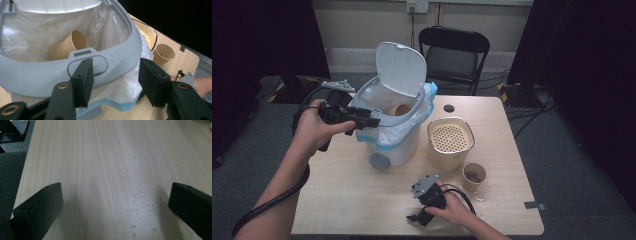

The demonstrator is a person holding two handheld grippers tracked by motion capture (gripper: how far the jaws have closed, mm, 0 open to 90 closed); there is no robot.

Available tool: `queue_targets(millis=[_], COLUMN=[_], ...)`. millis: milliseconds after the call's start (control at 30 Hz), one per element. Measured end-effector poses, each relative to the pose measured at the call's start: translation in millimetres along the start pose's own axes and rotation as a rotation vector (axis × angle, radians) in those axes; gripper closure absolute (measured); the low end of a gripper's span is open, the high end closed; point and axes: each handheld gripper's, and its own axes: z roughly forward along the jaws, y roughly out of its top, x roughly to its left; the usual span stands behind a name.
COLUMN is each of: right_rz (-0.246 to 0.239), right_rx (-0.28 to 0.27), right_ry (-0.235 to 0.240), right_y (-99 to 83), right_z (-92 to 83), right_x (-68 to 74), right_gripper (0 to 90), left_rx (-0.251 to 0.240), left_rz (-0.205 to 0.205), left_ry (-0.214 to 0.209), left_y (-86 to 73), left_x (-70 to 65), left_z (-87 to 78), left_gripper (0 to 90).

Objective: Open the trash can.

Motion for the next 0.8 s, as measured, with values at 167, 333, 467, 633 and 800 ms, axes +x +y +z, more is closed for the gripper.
queue_targets(millis=[167, 333, 467, 633, 800], right_rz=[0.000, 0.000, 0.002, 0.001, -0.006], right_rx=[0.000, 0.000, 0.000, 0.000, -0.002], right_ry=[0.000, 0.000, -0.001, -0.001, 0.000], right_y=[0.0, 0.0, 0.0, 0.1, 0.1], right_z=[0.0, 0.0, 0.1, 0.1, 0.2], right_x=[0.0, 0.0, 0.2, 0.1, -0.4], right_gripper=[0.0, 0.0, 0.0, 0.0, 0.0], left_rx=[0.004, 0.027, 0.013, 0.033, 0.029], left_rz=[0.012, -0.009, -0.031, -0.014, -0.013], left_ry=[-0.001, -0.003, -0.014, -0.015, -0.018], left_y=[-5.6, -15.9, -25.8, -39.2, -48.9], left_x=[-3.4, -1.3, 2.5, 4.0, 4.6], left_z=[-2.7, -3.7, -5.2, -5.9, -3.2], left_gripper=[35.4, 28.2, 25.3, 20.8, 19.7])
